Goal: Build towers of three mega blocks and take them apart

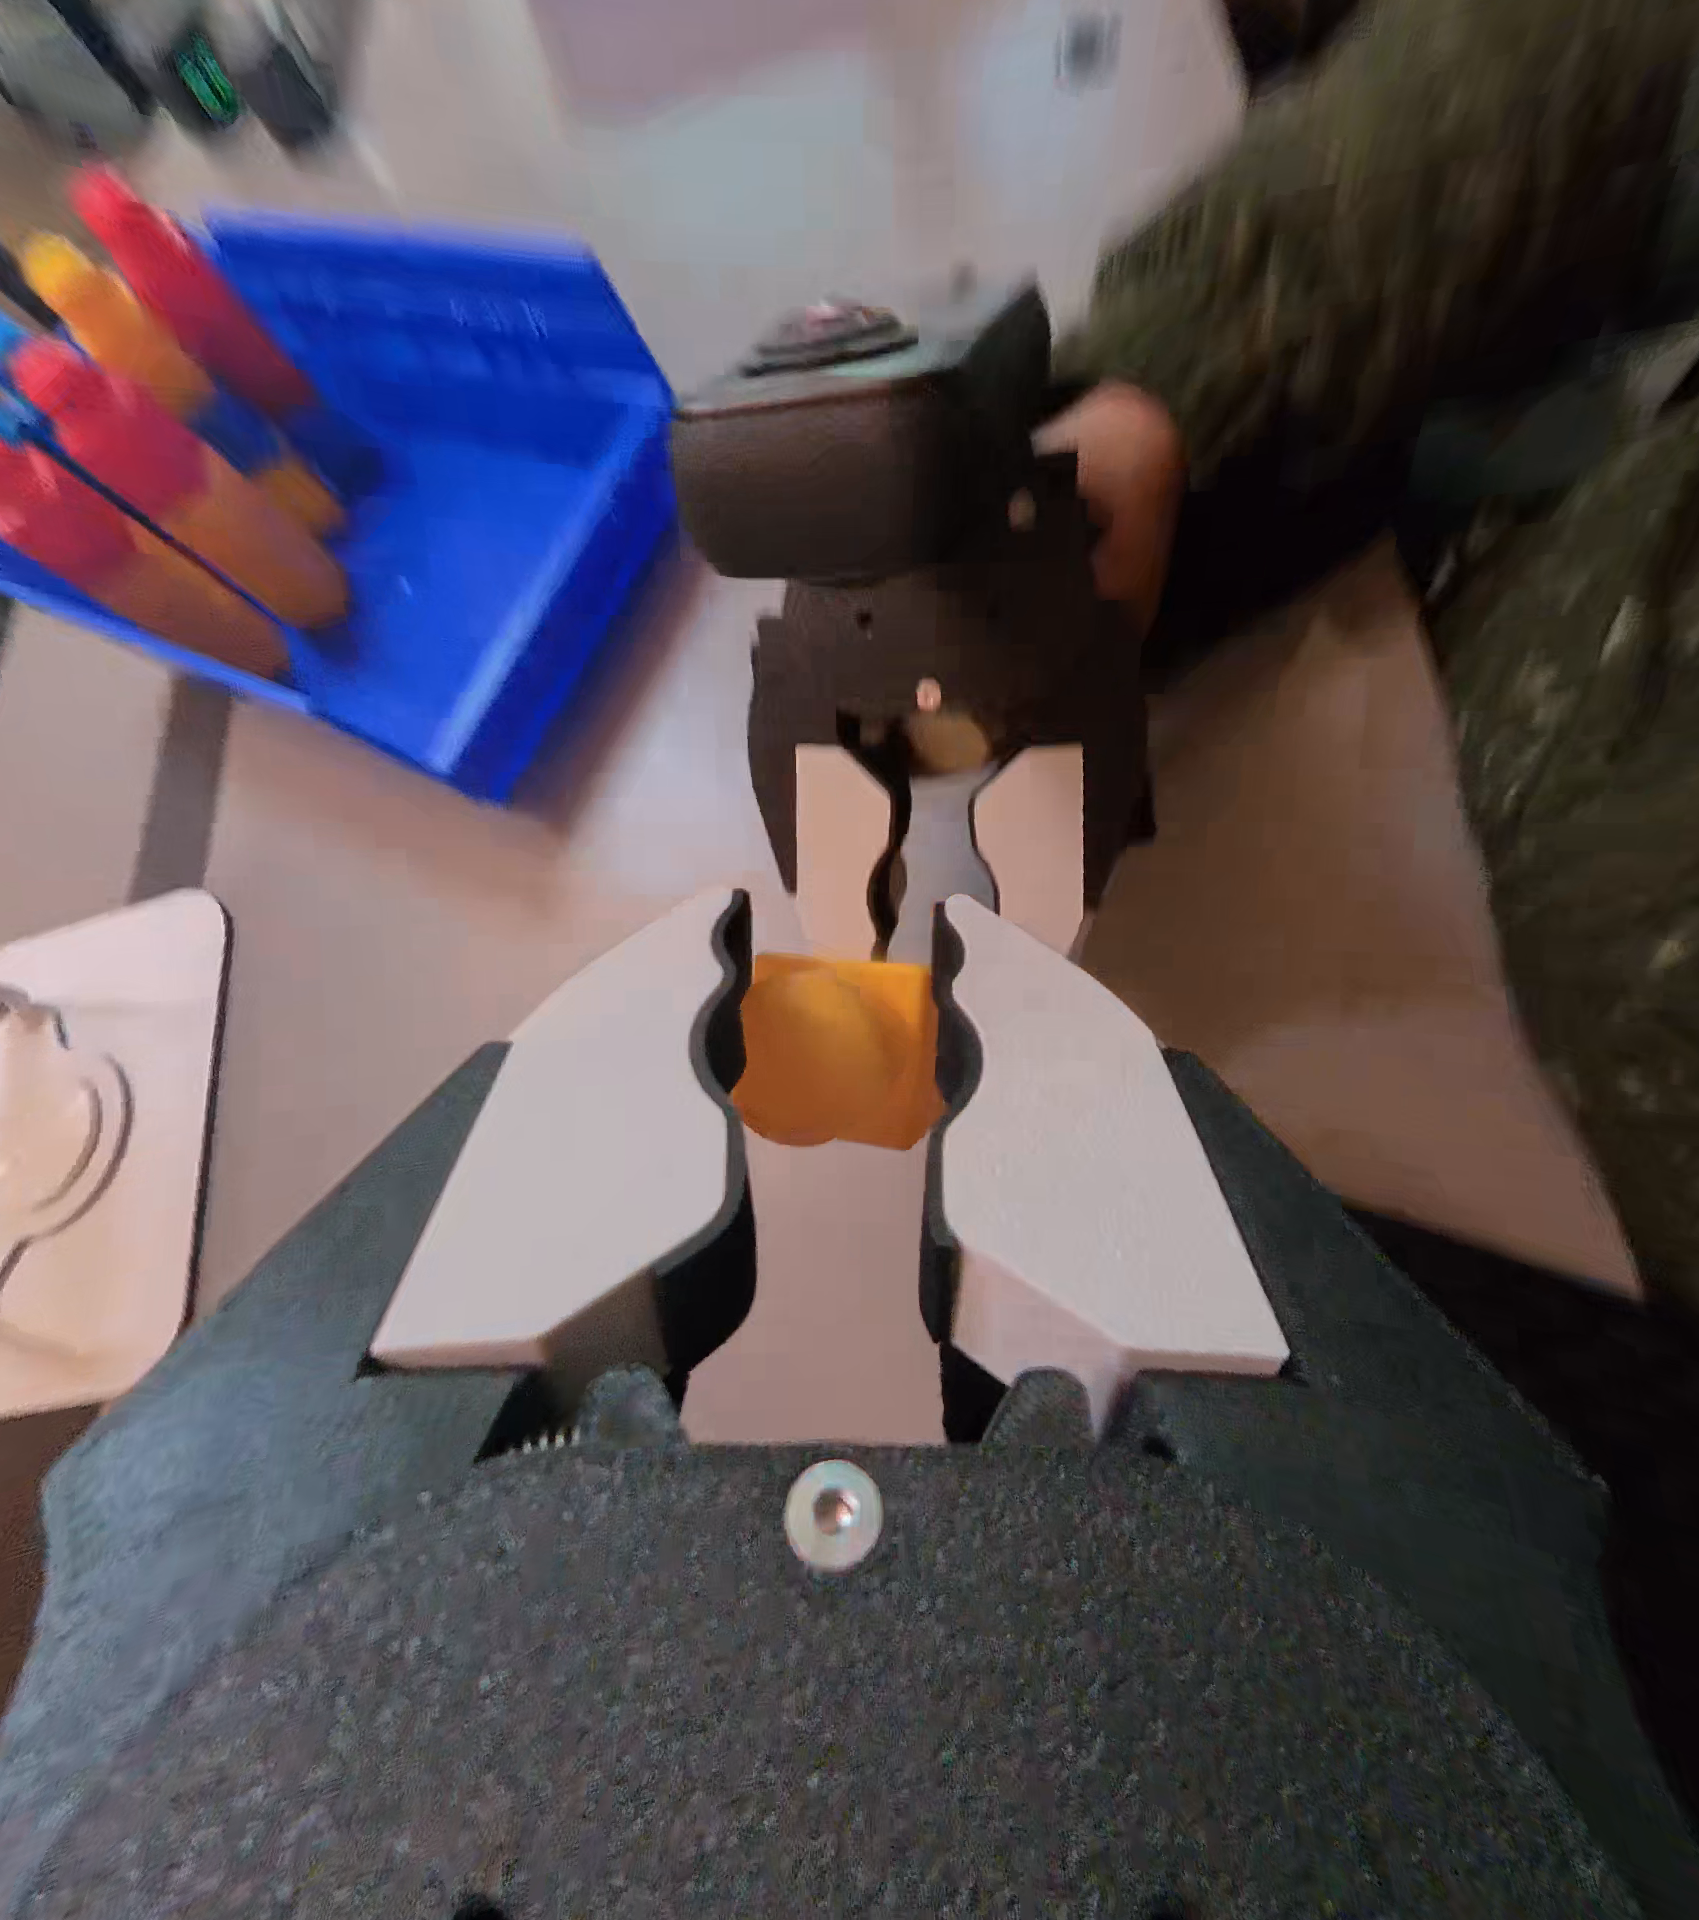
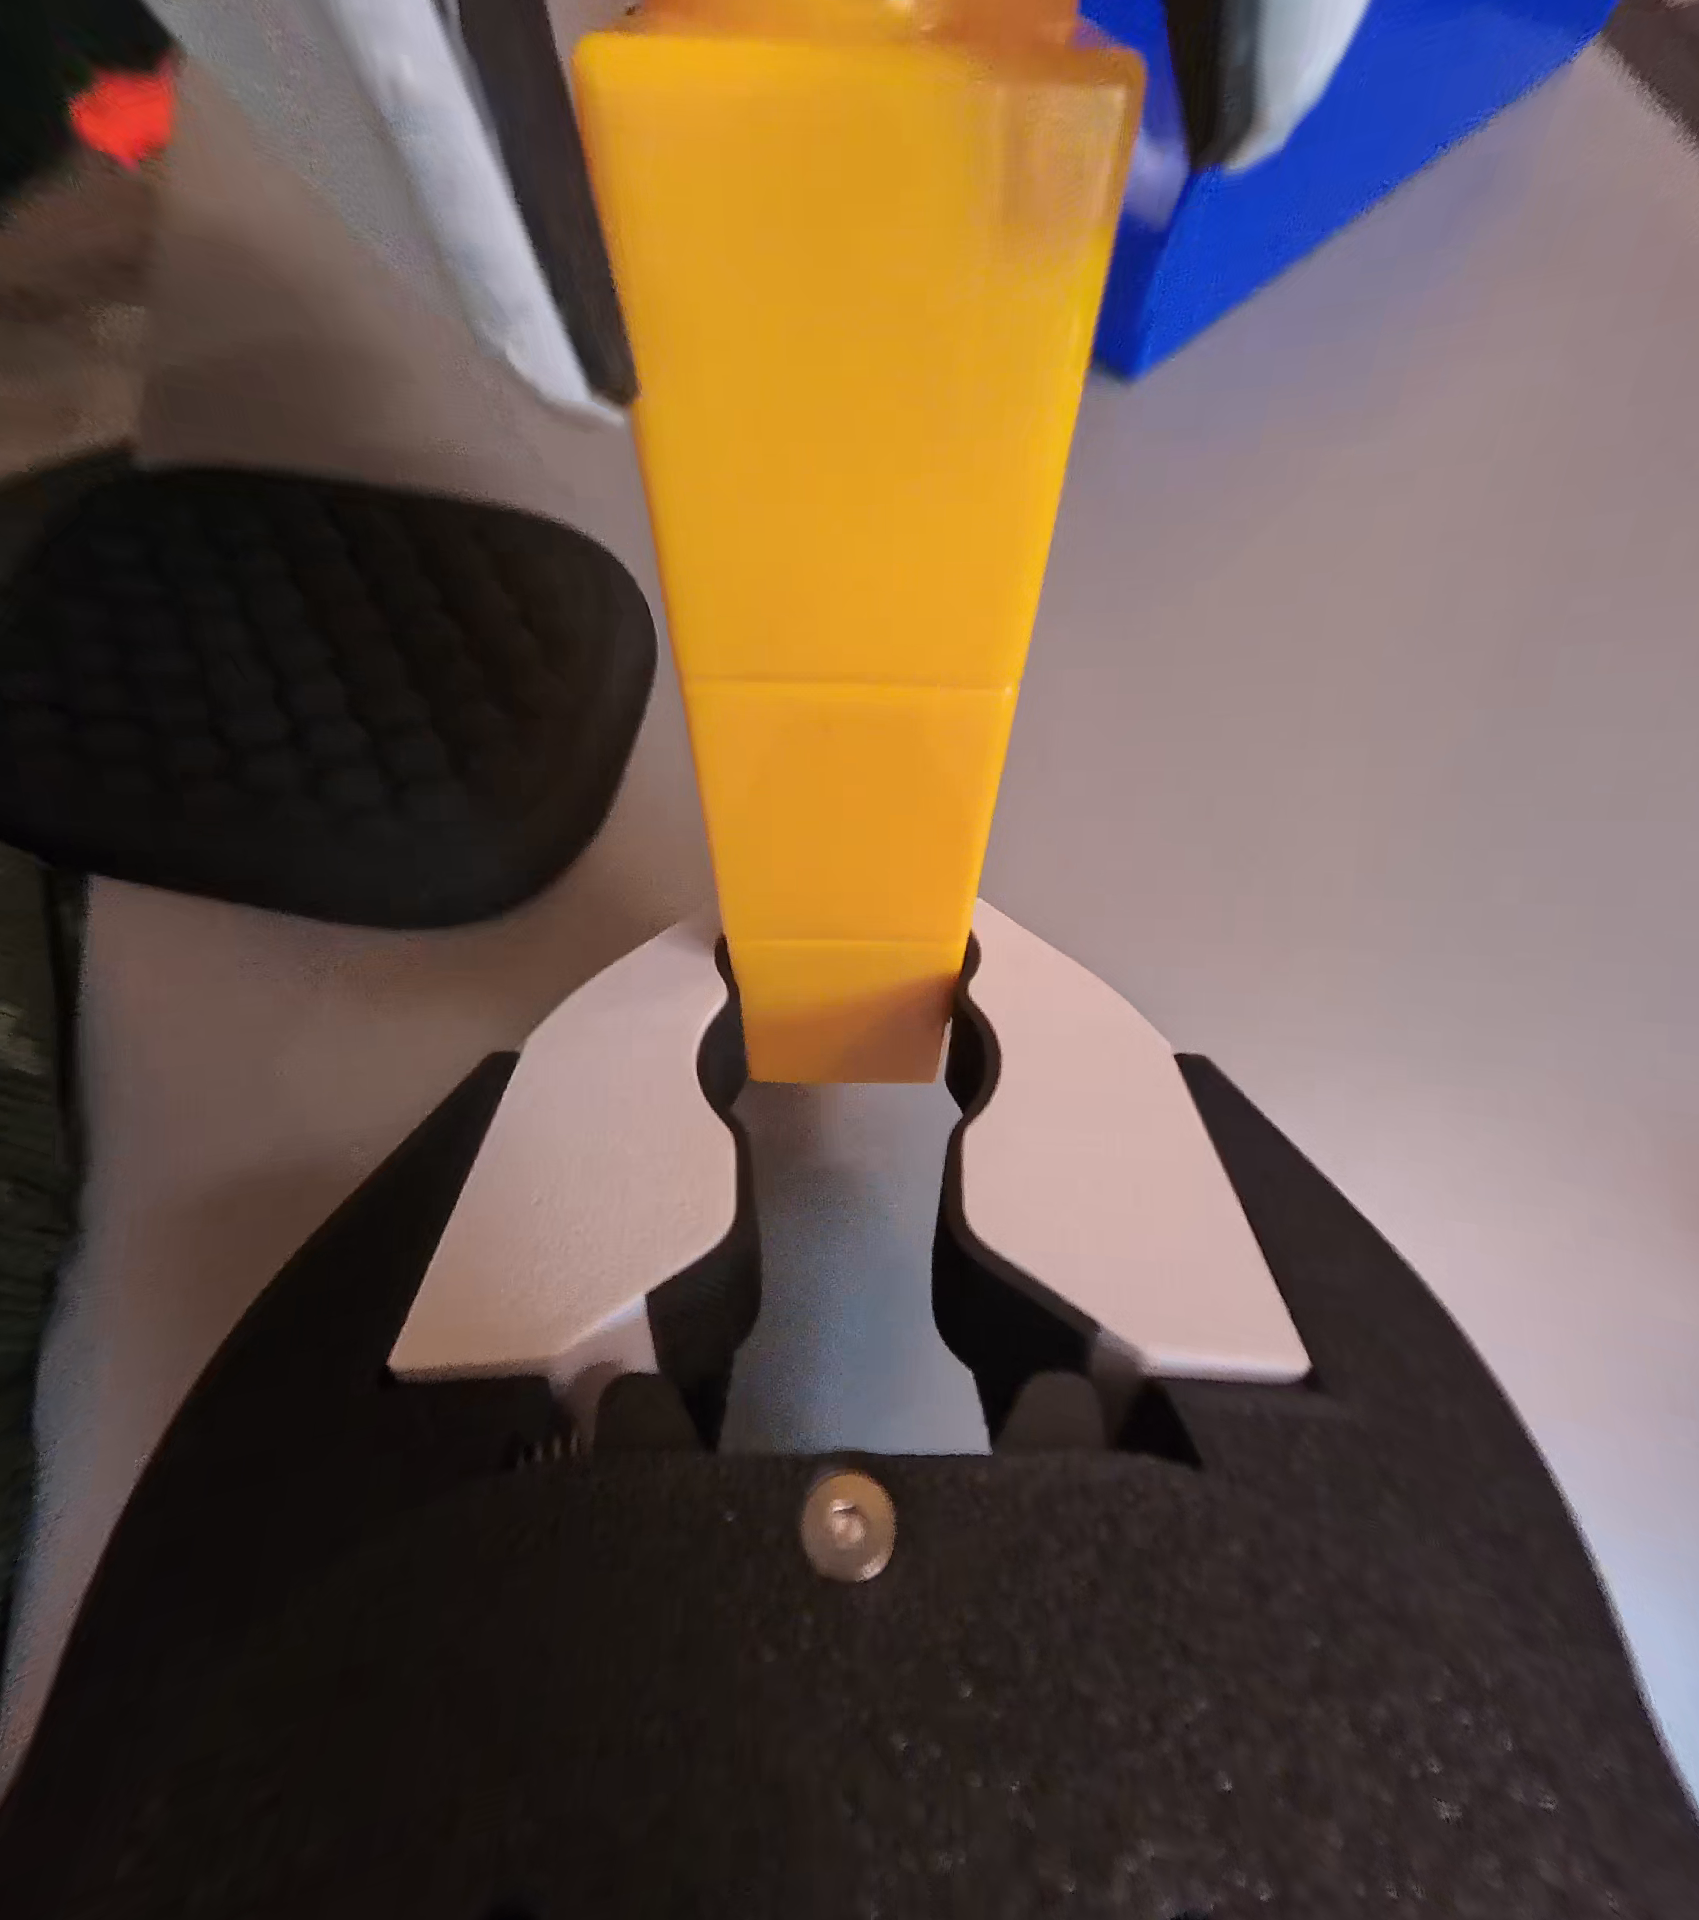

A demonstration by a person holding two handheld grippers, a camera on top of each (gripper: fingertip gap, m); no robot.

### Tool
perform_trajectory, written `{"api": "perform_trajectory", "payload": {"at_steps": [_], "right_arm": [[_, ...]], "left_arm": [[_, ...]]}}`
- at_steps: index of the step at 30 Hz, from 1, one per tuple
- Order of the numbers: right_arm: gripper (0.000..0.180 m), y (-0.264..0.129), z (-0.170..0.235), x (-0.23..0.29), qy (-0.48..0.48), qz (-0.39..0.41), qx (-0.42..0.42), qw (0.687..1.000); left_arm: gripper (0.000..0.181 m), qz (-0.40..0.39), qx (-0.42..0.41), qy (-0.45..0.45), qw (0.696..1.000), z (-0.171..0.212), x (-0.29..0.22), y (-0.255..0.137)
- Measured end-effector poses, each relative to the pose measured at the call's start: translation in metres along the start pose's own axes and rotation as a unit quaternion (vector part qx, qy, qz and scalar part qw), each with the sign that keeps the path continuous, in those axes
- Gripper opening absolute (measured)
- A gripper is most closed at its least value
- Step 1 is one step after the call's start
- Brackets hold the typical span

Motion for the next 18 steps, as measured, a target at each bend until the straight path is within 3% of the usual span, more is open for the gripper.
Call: {"api": "perform_trajectory", "payload": {"at_steps": [4, 8, 13, 16, 18], "right_arm": [[0.036, -0.016, -0.007, -0.002, -0.009, -0.007, -0.080, 0.997], [0.036, -0.026, -0.011, -0.004, 0.003, -0.041, -0.163, 0.986], [0.036, -0.022, -0.009, -0.001, 0.004, -0.072, -0.163, 0.984], [0.056, -0.019, -0.005, -0.006, 0.044, -0.111, -0.133, 0.984], [0.065, -0.025, -0.004, -0.011, 0.031, -0.091, -0.138, 0.986]], "left_arm": [[0.057, 0.007, -0.172, -0.075, 0.982, 0.013, 0.004, -0.013], [0.059, 0.029, -0.243, -0.126, 0.961, 0.041, -0.003, 0.005], [0.037, 0.027, -0.221, -0.114, 0.968, 0.055, -0.018, 0.038], [0.037, 0.012, -0.163, -0.119, 0.979, 0.060, -0.016, 0.042], [0.037, -0.002, -0.123, -0.115, 0.986, 0.069, -0.014, 0.043]]}}
Point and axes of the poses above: each gripper's, where its closed fingertips meet, y out along the fingers, z out of its underside, x = y × z across the jaws, the point moved 10 cm from there along -y, back along the fingers, and after that the axes turned 2 degrees about -x, right-handed, at the moved point
